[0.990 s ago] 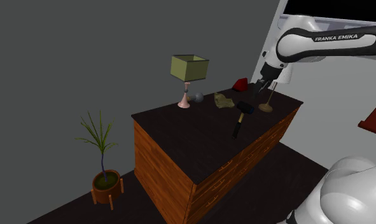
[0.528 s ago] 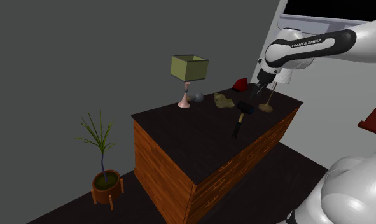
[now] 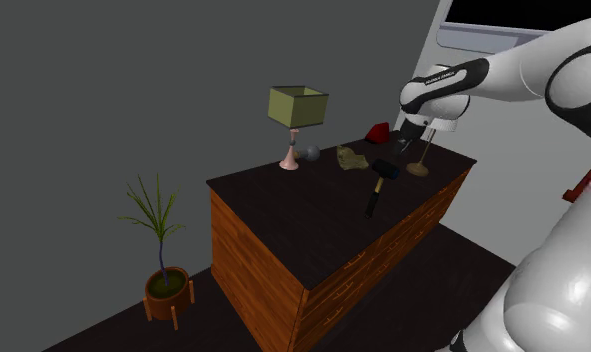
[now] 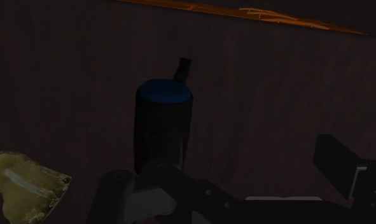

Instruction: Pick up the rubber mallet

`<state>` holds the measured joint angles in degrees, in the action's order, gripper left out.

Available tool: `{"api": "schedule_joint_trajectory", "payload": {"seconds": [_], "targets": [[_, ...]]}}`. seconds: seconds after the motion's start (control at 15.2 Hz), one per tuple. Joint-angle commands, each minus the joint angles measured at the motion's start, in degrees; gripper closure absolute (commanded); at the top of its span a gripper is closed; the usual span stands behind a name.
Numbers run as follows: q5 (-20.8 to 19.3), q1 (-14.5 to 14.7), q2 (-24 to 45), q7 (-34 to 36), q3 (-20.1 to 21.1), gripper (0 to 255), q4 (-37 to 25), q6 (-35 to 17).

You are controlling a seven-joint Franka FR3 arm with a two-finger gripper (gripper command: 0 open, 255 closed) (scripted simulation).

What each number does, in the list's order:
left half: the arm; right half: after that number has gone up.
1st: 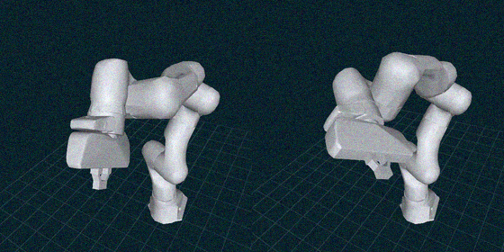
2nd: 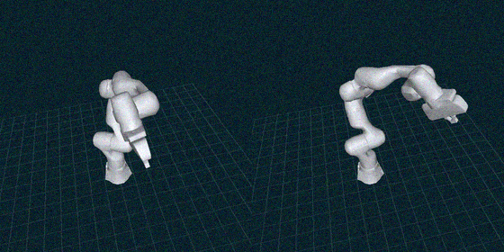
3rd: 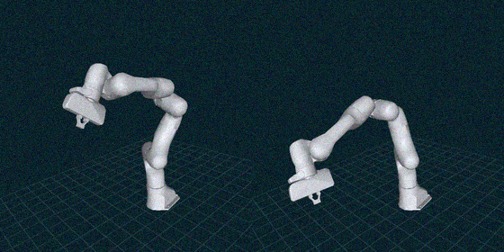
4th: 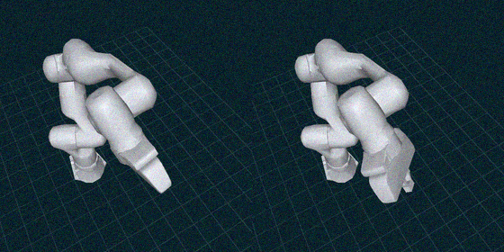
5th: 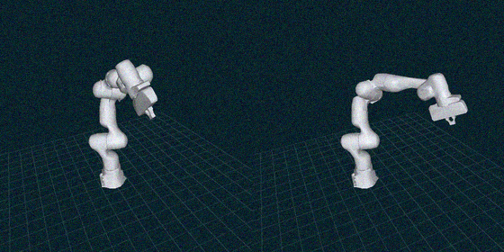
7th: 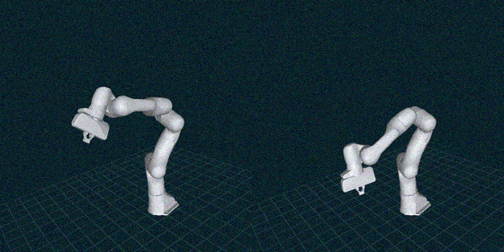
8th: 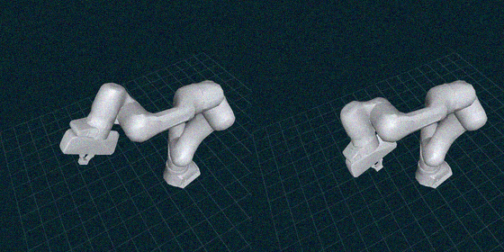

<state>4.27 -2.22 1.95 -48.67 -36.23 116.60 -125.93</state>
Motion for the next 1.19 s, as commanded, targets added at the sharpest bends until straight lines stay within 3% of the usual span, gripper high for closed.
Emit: {"api": "schedule_joint_trajectory", "payload": {"seconds": [0.0, 0.33, 0.92, 0.99, 1.12], "targets": [[4.18, -1.22, 5.10, -4.37, -0.68, 0, -3.47, -0.15], [13.32, -7.07, 17.91, -12.98, 0.70, 0, -13.98, 1.21], [15.68, -7.99, 20.56, -14.70, 2.05, 0, -11.52, -3.42], [15.66, -7.95, 20.54, -14.65, 2.06, 255, -11.48, -3.44], [15.68, -7.95, 20.58, -14.64, 2.07, 255, -11.51, -3.46]]}}
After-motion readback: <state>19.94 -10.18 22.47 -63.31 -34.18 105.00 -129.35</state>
